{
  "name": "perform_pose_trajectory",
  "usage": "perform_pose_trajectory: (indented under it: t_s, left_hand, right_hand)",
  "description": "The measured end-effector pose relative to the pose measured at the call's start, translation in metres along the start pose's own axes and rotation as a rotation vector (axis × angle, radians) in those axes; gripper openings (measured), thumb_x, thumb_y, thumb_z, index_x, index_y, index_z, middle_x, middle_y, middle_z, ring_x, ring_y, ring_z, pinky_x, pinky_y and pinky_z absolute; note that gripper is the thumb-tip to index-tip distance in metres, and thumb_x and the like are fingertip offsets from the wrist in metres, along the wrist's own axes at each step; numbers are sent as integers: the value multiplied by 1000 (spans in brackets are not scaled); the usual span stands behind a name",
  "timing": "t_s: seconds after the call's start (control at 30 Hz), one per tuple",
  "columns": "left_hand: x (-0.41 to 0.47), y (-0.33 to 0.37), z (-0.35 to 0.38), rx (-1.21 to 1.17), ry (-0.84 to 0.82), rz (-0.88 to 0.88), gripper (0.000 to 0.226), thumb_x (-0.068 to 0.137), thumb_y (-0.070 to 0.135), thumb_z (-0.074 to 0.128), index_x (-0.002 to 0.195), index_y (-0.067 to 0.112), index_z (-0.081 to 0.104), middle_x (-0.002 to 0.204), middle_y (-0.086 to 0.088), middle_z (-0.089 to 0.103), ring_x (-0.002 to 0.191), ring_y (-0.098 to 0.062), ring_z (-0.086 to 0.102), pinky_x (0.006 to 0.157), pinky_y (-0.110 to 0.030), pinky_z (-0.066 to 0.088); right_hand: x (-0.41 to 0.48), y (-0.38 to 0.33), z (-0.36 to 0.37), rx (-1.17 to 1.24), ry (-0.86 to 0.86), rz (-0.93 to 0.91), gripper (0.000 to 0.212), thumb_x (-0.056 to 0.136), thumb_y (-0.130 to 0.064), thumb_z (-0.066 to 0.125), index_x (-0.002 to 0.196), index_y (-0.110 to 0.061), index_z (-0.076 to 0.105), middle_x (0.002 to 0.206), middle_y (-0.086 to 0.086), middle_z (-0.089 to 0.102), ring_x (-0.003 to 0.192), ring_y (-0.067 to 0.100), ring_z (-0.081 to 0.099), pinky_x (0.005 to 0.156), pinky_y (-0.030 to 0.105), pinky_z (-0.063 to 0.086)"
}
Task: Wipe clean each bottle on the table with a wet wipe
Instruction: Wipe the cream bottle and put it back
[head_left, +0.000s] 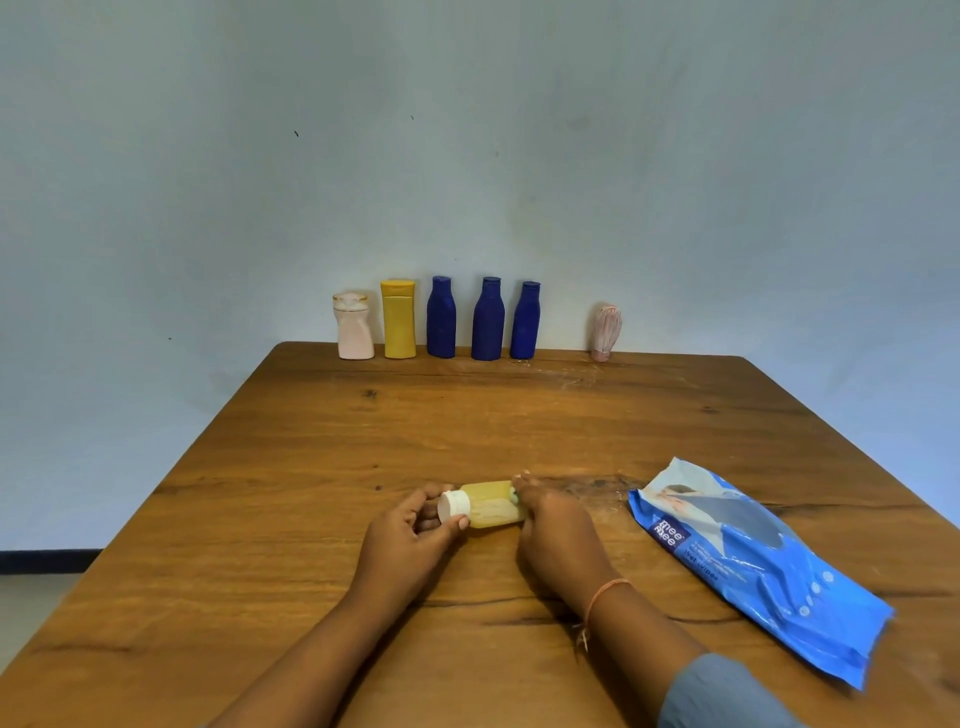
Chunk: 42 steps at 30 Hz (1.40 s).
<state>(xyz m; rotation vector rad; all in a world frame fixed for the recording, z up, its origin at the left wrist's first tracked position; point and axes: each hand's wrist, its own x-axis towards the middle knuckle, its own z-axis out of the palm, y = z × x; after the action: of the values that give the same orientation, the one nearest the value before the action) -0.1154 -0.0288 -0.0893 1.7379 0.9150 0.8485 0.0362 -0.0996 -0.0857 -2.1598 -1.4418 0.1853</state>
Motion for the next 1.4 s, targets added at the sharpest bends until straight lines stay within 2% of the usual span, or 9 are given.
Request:
perform_pose_trajectory:
  t_s: [0.17,0.33,0.43,0.67,0.8,0.93,1.0,1.23,1.4]
  left_hand:
    - [1,-2,-1,24,-27,27,32,77,1,70,101,21,63,94,14,65,79,17,59,69,0,43]
    - [-2,-1,0,56,-13,63,34,83,1,62,106,26,58,88,21,61,76,21,56,64,1,41]
    - [-1,-6,1,62,-14,63,31,82,3,65,101,27,60,90,17,65,79,10,62,66,-2,44]
    - [5,-11,2,77,-7,55,29,80,3,67,95,27,59,89,16,63,76,17,59,67,1,42]
    - [5,-14,3,111,11,58,29,80,6,68,99,27,61,91,13,67,80,4,64,71,-3,45]
    - [3,-13,1,148,-8,98,28,87,8,59,103,32,59,92,23,61,83,19,57,70,0,42]
    - [4,-14,2,160,-11,105,30,86,8,61,103,32,60,94,21,64,86,11,61,75,-5,46]
    - [7,-18,2,247,-19,122,33,83,9,65,115,17,62,105,8,64,95,-4,61,77,-1,40]
    - [5,-18,0,364,-32,188,40,85,12,63,124,14,56,116,7,58,106,-7,55,87,-11,37]
  right_hand:
    - [2,-21,3,75,52,105,46,92,-4,43,137,-11,44,146,3,39,133,14,38,107,18,26]
    - [-12,-54,12,42,-33,-216,53,92,-5,42,143,-12,32,153,4,24,141,15,19,110,15,4]
    - [-11,-43,9,-89,-61,-315,57,92,-5,42,146,-10,24,154,6,22,142,17,16,106,15,-6]
    - [1,-3,-2,-128,-28,-22,56,88,-2,42,143,-12,34,149,4,35,136,19,32,111,23,22]
    - [-6,-30,6,-62,15,-109,53,90,-6,42,142,-11,34,150,5,33,137,18,30,111,19,16]
    - [-20,-52,16,-15,-29,-287,53,92,-4,39,144,-11,30,153,4,25,141,14,19,108,13,-3]
    - [-24,-44,12,-55,-28,-333,55,92,-3,41,145,-10,28,153,5,22,142,18,19,105,15,-10]
    - [-9,3,1,-142,-31,-50,60,90,-3,39,147,-13,22,154,3,23,141,21,20,114,27,16]
    - [-14,-23,11,-68,31,-172,59,89,-2,41,145,-8,26,153,7,23,141,18,20,111,18,4]
